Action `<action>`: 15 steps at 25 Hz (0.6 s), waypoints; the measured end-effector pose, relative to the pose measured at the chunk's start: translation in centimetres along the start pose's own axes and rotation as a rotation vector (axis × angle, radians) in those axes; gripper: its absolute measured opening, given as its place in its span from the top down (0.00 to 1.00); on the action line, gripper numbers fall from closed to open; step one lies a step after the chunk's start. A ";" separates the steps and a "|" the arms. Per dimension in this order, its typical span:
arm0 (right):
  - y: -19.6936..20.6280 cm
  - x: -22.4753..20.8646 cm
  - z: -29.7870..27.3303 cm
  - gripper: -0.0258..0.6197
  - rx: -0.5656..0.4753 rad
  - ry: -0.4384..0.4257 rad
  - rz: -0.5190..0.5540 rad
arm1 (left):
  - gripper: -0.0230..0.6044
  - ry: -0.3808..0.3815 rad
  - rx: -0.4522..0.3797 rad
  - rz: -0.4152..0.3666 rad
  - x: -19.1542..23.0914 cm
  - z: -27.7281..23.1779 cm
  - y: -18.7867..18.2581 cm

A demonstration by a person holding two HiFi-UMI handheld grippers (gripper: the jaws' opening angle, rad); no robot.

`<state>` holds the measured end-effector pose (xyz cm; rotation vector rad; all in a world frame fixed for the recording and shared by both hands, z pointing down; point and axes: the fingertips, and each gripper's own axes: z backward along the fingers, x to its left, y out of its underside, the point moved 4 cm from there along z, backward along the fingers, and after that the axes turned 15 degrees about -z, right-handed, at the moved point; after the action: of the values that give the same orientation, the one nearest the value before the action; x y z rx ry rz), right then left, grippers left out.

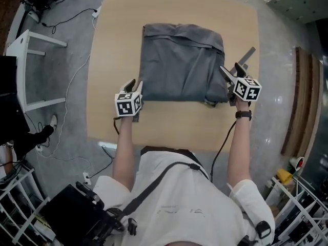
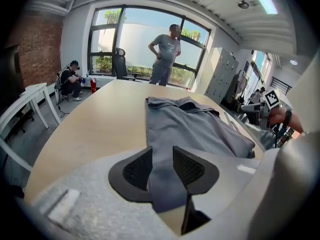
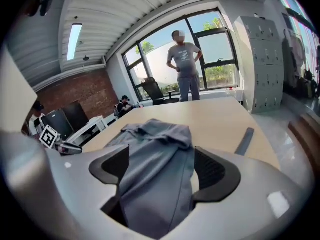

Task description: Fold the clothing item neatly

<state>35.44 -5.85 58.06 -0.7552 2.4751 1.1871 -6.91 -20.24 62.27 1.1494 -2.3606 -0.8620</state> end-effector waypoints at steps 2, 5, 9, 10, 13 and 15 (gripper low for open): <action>4.4 -0.3 2.1 0.34 0.041 0.023 -0.005 | 0.75 0.007 0.017 0.024 -1.1 1.5 1.9; 10.4 -1.1 5.0 0.34 0.062 0.078 -0.045 | 0.72 0.007 0.076 0.055 -1.8 2.8 5.2; 16.0 -2.1 6.3 0.39 0.055 0.119 -0.186 | 0.71 -0.009 0.133 0.076 -1.8 2.7 8.6; 16.5 -2.4 6.1 0.43 0.043 0.127 -0.213 | 0.71 -0.001 0.136 0.086 -2.0 2.2 8.8; 16.8 -2.5 4.7 0.47 0.027 0.135 -0.205 | 0.71 0.044 0.176 0.097 -3.2 0.7 9.4; 17.0 -1.9 3.5 0.55 0.050 0.137 -0.154 | 0.81 0.033 0.214 0.073 -3.5 -0.1 9.8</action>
<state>27.43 6.43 67.50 -1.0240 2.4919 1.0477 -10.39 -12.77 68.64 1.1388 -2.4975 -0.5724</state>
